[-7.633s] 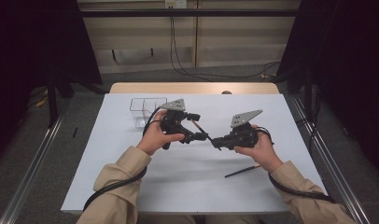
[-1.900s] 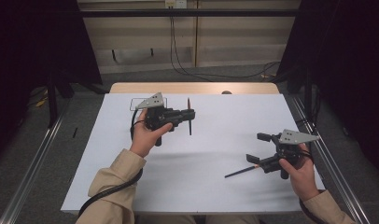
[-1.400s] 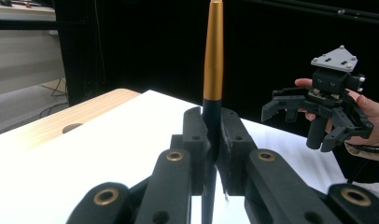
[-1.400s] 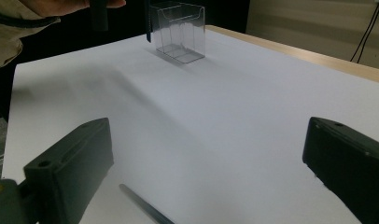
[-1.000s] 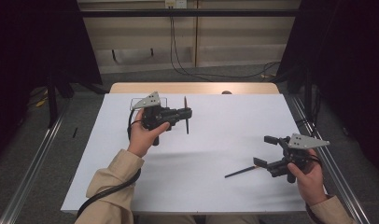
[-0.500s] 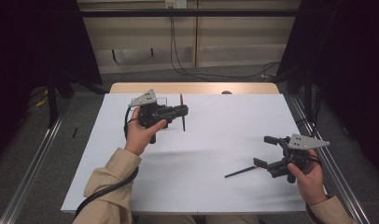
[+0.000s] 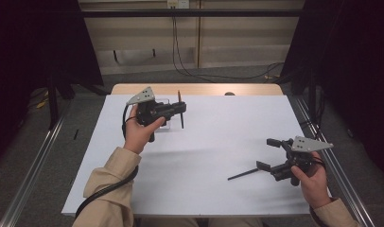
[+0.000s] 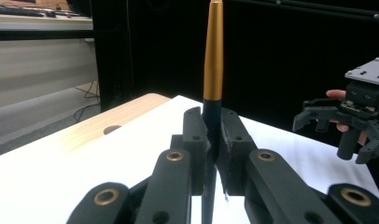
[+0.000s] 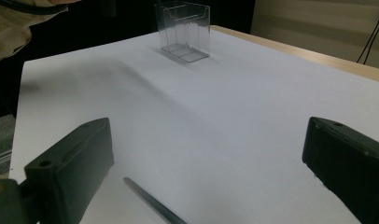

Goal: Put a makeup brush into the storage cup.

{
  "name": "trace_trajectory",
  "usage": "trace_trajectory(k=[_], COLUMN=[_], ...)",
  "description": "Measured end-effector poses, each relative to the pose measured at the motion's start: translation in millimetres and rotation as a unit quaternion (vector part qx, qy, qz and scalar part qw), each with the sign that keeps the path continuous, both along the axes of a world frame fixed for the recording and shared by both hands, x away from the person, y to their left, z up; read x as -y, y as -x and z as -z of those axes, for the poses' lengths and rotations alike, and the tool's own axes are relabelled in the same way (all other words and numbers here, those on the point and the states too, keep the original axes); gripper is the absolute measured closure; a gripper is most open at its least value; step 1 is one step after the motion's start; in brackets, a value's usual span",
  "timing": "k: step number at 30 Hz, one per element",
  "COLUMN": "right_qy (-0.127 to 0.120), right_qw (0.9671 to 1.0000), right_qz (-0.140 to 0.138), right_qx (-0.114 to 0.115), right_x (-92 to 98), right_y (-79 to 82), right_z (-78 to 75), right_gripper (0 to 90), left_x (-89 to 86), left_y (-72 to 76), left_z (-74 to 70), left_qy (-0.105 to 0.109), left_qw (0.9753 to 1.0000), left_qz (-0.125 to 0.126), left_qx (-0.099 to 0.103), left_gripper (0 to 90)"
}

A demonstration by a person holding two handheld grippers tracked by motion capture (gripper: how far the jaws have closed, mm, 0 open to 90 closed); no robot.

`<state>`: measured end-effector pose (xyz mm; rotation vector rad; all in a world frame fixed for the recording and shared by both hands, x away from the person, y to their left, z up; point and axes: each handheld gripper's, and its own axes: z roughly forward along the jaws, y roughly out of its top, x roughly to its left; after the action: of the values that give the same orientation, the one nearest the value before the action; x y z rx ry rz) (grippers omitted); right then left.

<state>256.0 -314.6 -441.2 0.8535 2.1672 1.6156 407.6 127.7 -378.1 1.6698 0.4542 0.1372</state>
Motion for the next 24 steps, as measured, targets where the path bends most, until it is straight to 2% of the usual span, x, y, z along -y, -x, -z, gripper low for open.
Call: trace_trajectory(k=[13,22,24], right_qy=[0.003,0.008,0.007], right_qw=[1.0000,1.0000,1.0000], right_qz=[-0.003,-0.005,-0.004], right_qx=[0.001,0.001,0.001], right_x=[-0.5,-1.6,-1.5], right_y=[0.2,0.4,0.4], right_z=[-0.4,-0.4,-0.4], right_gripper=[1.2,1.2,1.2], left_x=[-8.6,-13.8,-14.6], left_y=[-8.1,-16.7,-18.5], left_z=[-5.2,-5.7,-7.0], left_qy=[-0.007,-0.009,-0.015], left_qw=[0.9995,0.9987,0.9982], left_qz=[-0.030,-0.049,-0.057], left_qx=[0.010,0.008,0.014], left_gripper=[83.1,83.1,83.1])
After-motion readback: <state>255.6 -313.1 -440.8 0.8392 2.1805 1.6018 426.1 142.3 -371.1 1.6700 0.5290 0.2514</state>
